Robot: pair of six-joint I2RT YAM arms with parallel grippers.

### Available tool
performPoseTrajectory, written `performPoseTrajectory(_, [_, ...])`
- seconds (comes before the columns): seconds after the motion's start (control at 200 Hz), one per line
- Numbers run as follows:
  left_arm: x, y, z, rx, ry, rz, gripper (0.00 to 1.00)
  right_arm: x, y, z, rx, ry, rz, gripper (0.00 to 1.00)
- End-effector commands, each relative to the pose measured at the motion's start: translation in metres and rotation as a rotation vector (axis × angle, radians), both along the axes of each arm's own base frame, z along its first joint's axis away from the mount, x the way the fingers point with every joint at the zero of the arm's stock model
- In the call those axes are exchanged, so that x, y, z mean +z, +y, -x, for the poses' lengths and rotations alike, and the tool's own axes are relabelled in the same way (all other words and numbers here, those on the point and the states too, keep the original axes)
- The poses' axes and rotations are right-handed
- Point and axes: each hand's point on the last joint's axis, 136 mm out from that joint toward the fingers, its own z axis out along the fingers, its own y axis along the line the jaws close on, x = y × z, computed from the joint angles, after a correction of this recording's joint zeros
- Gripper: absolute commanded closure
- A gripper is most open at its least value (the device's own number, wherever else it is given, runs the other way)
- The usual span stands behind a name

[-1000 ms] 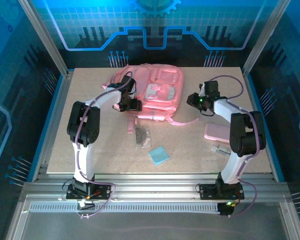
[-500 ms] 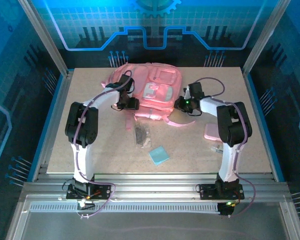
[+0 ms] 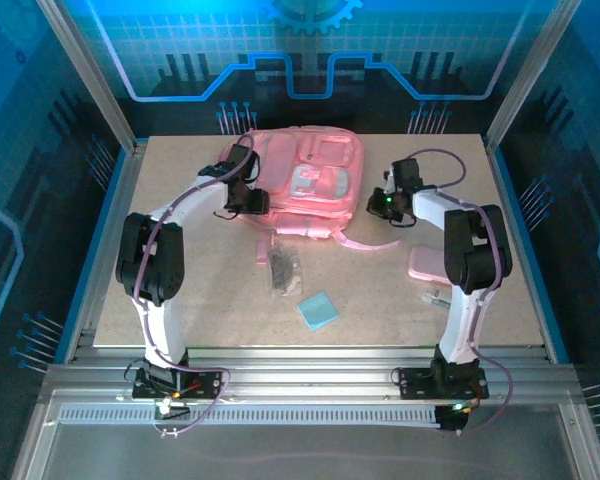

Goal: Pack the student bag

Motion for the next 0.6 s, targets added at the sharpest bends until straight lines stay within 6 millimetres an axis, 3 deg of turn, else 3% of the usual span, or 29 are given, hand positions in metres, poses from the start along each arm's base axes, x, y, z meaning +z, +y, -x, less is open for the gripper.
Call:
performPoseTrajectory(0.0, [-0.005, -0.026, -0.001, -0.084, 0.002, 0.13, 0.54, 0.018, -0.003, -0.001, 0.047, -0.021, 0.035, 1.0])
performPoseTrajectory(0.105, [-0.015, -0.027, -0.001, -0.089, 0.013, 0.136, 0.62, 0.017, -0.002, -0.001, 0.056, -0.018, 0.036, 1.0])
performPoseTrajectory(0.305, [-0.036, -0.001, 0.001, -0.018, 0.06, 0.081, 0.69, 0.022, 0.003, 0.006, 0.074, -0.024, 0.001, 1.0])
performPoseTrajectory(0.435, [-0.048, 0.005, 0.003, -0.018, 0.08, 0.059, 0.69, 0.037, 0.008, 0.014, 0.069, -0.06, -0.05, 0.78])
performPoseTrajectory(0.595, [-0.054, 0.004, -0.004, -0.015, 0.094, 0.067, 0.67, 0.048, 0.018, 0.024, 0.091, -0.069, -0.089, 0.62])
